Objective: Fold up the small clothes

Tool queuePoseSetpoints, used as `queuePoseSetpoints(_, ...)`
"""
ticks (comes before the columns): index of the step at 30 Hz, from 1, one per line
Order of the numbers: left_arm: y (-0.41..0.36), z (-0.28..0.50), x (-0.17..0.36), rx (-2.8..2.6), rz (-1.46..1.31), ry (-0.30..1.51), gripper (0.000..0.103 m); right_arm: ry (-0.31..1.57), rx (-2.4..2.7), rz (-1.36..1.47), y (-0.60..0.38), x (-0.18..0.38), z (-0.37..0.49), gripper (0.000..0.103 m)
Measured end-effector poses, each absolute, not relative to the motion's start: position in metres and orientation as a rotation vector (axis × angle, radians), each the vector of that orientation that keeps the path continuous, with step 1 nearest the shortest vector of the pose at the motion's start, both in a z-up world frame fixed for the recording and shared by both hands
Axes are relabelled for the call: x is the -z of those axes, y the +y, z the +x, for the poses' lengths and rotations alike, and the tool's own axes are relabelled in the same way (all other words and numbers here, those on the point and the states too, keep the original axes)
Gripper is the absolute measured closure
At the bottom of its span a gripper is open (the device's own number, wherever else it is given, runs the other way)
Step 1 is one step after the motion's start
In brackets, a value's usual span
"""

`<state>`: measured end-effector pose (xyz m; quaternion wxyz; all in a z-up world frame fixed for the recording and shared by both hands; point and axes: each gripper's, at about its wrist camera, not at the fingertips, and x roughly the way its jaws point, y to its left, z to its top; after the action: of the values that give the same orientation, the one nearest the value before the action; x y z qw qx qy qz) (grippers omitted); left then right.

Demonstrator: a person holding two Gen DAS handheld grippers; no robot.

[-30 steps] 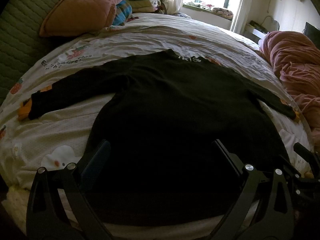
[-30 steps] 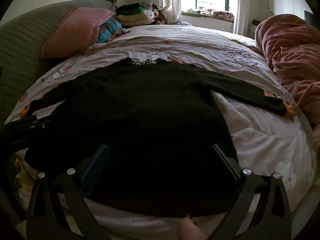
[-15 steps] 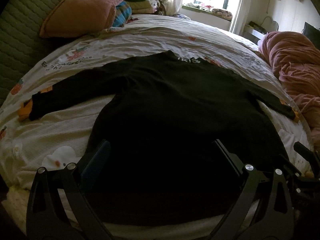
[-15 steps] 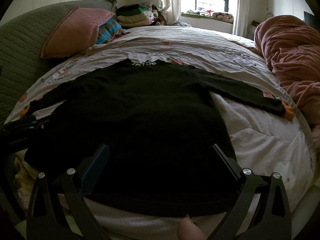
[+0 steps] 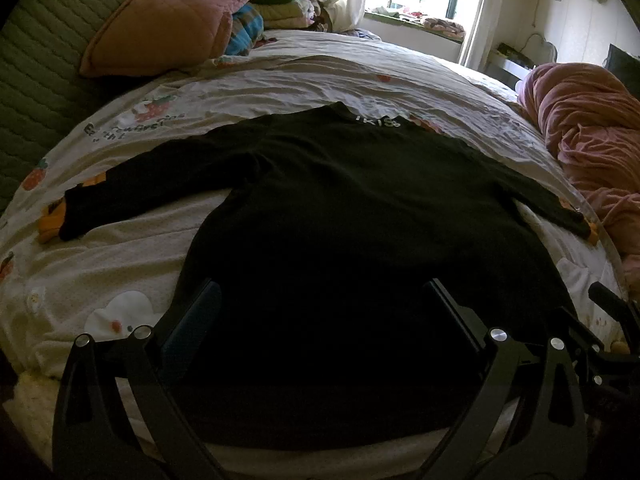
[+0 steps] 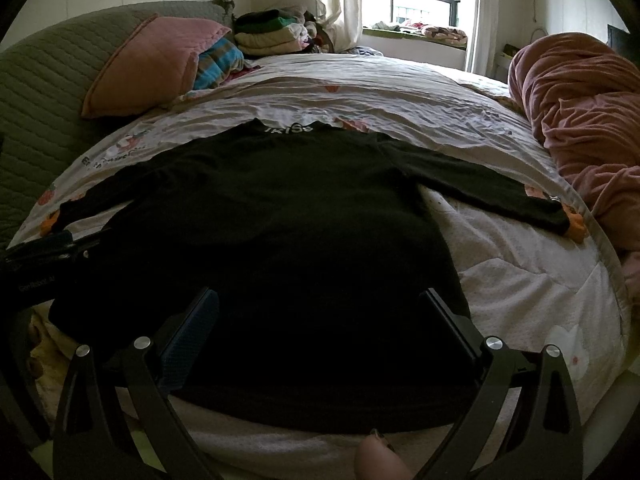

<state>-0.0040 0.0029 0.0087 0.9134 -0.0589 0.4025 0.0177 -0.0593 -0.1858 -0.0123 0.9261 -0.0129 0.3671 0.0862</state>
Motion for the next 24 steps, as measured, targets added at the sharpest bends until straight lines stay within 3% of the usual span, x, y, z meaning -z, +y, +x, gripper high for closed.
queuePoseSetpoints(24,0.0019,0.0012,-0.0077,-0.025,-0.119,0.842,0.009,0.751,-0.181,-0.024,-0.188,0.0111,-0.0555,0.004)
